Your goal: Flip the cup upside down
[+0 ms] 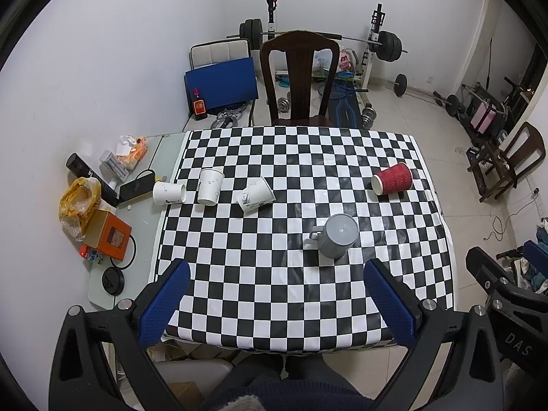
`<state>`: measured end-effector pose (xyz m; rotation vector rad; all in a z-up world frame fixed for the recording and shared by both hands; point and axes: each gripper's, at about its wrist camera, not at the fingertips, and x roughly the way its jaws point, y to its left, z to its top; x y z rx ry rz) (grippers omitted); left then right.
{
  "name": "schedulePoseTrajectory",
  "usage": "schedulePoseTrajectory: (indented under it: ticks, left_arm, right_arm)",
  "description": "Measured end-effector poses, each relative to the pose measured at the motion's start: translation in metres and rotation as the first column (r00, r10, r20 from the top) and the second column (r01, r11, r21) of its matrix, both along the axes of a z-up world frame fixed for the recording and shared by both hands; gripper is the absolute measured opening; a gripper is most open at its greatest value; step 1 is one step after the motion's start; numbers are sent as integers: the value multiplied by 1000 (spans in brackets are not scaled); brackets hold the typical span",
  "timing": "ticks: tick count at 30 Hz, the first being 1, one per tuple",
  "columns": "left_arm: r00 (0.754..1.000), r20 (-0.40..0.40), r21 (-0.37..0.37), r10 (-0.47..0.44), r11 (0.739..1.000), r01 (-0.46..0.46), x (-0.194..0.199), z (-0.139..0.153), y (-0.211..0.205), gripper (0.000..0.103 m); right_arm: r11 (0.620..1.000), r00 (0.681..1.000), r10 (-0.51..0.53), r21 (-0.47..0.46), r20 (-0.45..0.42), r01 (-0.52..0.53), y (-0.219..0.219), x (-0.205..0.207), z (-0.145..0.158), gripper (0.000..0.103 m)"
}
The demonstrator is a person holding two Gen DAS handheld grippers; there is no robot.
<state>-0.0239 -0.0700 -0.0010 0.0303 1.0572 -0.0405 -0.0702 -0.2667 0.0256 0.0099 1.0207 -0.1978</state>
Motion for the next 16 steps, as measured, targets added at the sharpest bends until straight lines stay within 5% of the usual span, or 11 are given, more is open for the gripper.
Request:
schedulePoseTrajectory:
  ticks: [16]
  left_arm:
    - [1000,3,-2,0,1000,0,0,-1,7,103]
  right_arm:
    - [1000,1000,-3,3,-1,3,1,2,3,103]
